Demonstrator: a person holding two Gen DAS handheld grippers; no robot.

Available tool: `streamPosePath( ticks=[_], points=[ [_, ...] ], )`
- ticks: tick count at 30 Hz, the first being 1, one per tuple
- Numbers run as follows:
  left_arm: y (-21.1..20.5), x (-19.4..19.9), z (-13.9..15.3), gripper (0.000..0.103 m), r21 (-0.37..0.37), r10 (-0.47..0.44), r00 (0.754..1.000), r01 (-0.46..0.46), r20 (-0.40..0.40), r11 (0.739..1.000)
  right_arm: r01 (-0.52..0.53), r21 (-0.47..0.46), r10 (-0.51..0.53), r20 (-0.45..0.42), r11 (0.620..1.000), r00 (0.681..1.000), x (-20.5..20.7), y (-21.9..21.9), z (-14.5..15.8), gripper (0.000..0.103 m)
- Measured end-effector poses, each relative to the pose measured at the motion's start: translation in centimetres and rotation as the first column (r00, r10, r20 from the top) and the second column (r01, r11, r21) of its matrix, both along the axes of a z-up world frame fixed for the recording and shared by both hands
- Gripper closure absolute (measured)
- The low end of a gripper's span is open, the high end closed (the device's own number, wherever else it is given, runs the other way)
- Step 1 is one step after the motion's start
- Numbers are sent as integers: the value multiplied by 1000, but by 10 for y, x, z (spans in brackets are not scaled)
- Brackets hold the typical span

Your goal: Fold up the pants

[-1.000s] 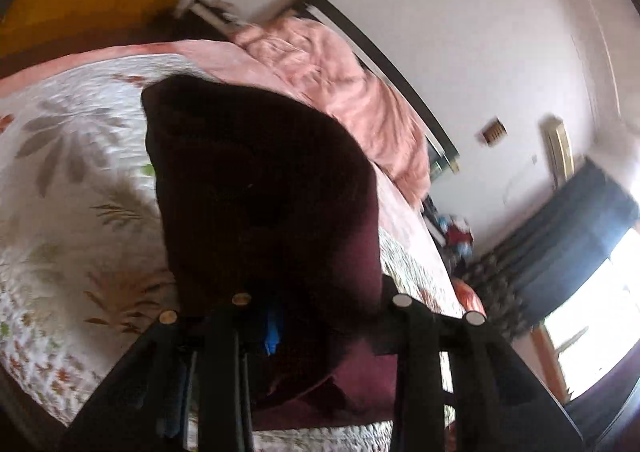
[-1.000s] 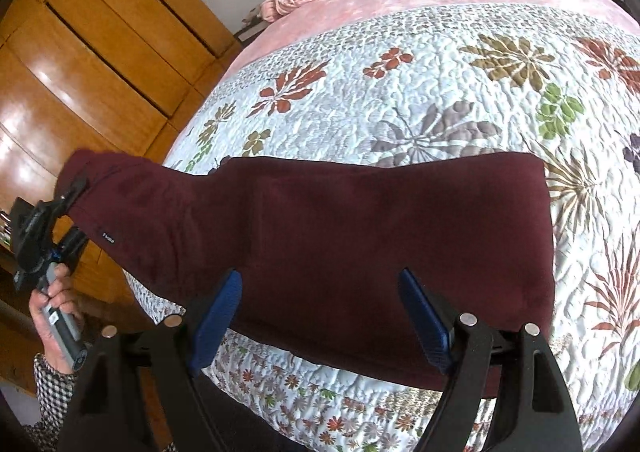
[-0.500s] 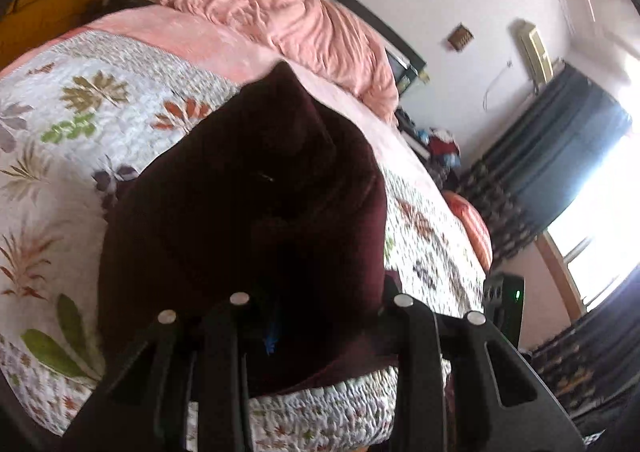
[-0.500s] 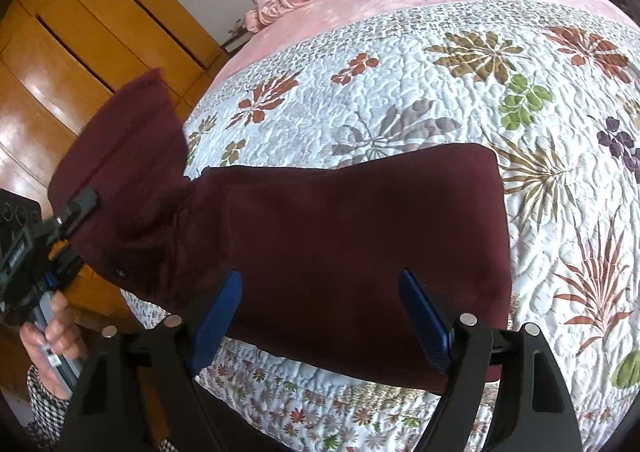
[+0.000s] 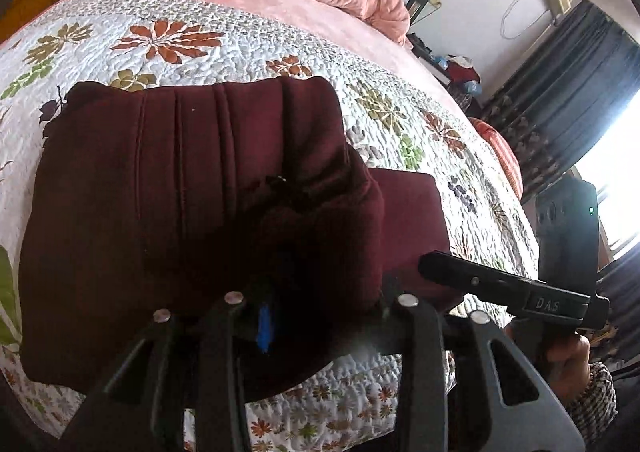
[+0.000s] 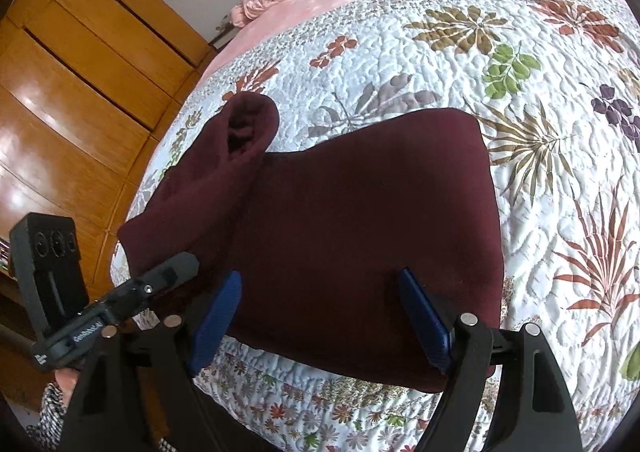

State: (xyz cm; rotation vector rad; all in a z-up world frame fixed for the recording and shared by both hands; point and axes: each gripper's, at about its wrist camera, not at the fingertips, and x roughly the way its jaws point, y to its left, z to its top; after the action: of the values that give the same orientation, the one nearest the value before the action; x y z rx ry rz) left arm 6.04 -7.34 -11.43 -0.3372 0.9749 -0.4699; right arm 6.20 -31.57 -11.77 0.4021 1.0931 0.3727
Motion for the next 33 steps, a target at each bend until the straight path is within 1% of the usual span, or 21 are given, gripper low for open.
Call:
streamPosePath(
  ticks=[1, 2, 3, 4, 5, 6, 7, 8, 9, 11, 12, 14, 15, 17, 19, 21, 23, 27, 30, 32, 33],
  points=[
    [0, 1, 3, 63, 15, -10, 1000, 10, -3, 1000, -5, -7, 5, 0, 1000, 1000, 0, 1, 0, 20],
    [0, 0, 6, 55, 19, -20, 1000, 20, -3, 1000, -11, -13, 11, -2, 1000, 1000, 1, 2, 0, 20],
    [0, -2, 13, 26, -19, -46, 999, 45, -17, 999, -13, -14, 13, -2, 1000, 1000, 2, 3, 0, 19],
    [0, -5, 19, 13, -64, -55, 998, 52, -35, 997, -14, -13, 14, -4, 1000, 1000, 2, 3, 1, 18],
    [4, -8, 26, 13, -108, -50, 998, 45, -42, 993, -14, -10, 14, -7, 1000, 1000, 3, 2, 2, 18],
    [9, -13, 38, 13, -158, -54, 998, 49, -31, 986, -13, -9, 13, -9, 1000, 1000, 3, 2, 3, 18],
    [15, -16, 47, 12, -174, -62, 998, 60, -10, 983, -12, -9, 12, -9, 1000, 1000, 3, 2, 5, 18],
    [19, -18, 54, 12, -165, -55, 998, 56, 5, 985, -10, -4, 10, -6, 1000, 1000, 3, 1, 8, 18],
    [29, -19, 61, 12, -127, -23, 999, 27, 31, 992, -10, 3, 10, -5, 1000, 1000, 5, 1, 10, 18],
    [44, -16, 62, 12, -42, 31, 998, -29, 51, 999, -14, 46, 14, -1, 999, 1000, 8, 3, 18, 15],
    [57, -11, 56, 12, 30, 85, 995, -86, 46, 996, -17, 64, 17, -1, 998, 1000, 9, 5, 21, 11],
    [73, -2, 43, 12, 101, 153, 988, -153, 9, 983, -36, 90, 36, -4, 995, 999, 14, 12, 27, 8],
    [83, 3, 34, 12, 142, 202, 979, -197, -17, 970, -41, 85, 42, -10, 996, 999, 16, 16, 27, 8],
    [94, 7, 21, 12, 206, 260, 965, -247, -39, 947, -73, 65, 75, -32, 995, 997, 22, 30, 27, 8],
    [101, 9, 14, 12, 229, 291, 956, -273, -45, 934, -101, 41, 103, -50, 994, 993, 25, 42, 24, 8],
    [103, 10, 9, 12, 232, 291, 955, -271, -60, 934, -121, 4, 121, -66, 993, 991, 27, 54, 18, 8],
    [103, 14, -3, 12, 225, 283, 955, -258, -86, 940, -126, -11, 124, -87, 992, 988, 27, 61, 12, 8],
    [109, 15, -16, 11, 183, 282, 951, -257, -127, 949, -123, -4, 121, -116, 992, 986, 29, 67, 0, 8],
    [112, 14, -18, 10, 162, 273, 951, -249, -143, 955, -118, 6, 118, -123, 993, 985, 32, 70, -4, 8],
    [115, 13, -17, 10, 161, 276, 951, -253, -140, 954, -124, 6, 124, -123, 992, 985, 34, 74, -5, 12],
    [117, 13, -17, 10, 162, 277, 950, -254, -141, 954, -129, 10, 129, -121, 992, 984, 34, 76, -5, 21]
  ],
)
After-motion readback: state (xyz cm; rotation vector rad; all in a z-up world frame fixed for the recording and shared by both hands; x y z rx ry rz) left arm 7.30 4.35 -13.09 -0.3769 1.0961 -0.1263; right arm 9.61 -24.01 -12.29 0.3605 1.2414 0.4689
